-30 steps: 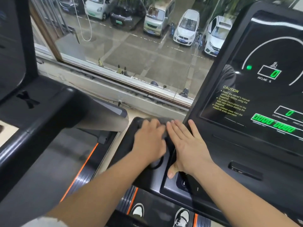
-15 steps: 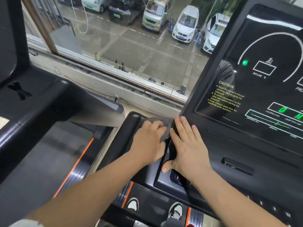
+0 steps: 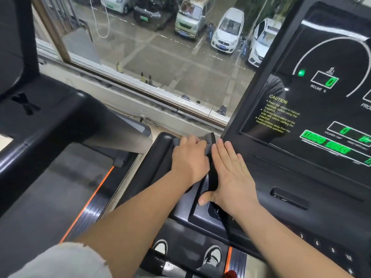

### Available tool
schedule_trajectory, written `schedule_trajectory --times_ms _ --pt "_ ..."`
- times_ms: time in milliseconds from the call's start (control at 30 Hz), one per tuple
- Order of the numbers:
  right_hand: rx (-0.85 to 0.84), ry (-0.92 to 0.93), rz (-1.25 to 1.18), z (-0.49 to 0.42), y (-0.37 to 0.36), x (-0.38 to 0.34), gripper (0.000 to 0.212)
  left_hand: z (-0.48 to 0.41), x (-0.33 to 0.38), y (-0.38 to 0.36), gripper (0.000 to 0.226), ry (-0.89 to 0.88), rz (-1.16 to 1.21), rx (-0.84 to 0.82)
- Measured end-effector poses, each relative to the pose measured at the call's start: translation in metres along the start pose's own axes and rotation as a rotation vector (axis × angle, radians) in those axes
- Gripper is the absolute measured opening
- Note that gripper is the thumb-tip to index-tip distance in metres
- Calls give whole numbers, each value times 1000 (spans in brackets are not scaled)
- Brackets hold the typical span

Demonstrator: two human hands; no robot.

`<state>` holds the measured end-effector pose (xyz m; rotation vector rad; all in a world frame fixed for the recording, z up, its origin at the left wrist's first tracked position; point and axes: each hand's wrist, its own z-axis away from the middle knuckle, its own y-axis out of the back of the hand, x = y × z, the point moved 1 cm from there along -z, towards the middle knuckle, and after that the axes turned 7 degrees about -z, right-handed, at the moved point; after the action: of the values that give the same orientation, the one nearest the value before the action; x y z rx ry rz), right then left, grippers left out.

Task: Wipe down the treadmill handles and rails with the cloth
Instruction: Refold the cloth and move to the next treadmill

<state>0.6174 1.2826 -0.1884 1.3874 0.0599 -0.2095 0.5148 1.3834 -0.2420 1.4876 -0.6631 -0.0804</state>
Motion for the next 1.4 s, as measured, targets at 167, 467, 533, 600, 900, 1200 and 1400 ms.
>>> schedule_trajectory --times_ms 167,467,533,600,900,1200,1400 --pt "2 5 -10 3 -1 3 151 89 -15 -1 40 -127 135 6" --pt "-17 -5 6 -1 -2 0 149 53 -5 1 39 -85 -21 -4" --pt "29 26 28 1 -7 2 128 70 2 -2 43 -57 11 -2" --pt "39 33 15 5 -13 4 115 93 -5 1 49 -92 53 13" --pt "-45 12 18 17 -11 1 115 86 -32 10 36 -301 -151 24" --pt "-85 -13 -22 26 -15 3 105 108 -21 26 41 -256 -78 -134" --pt "-101 -33 -3 24 -11 0 106 29 -36 79 10 152 274 -163"
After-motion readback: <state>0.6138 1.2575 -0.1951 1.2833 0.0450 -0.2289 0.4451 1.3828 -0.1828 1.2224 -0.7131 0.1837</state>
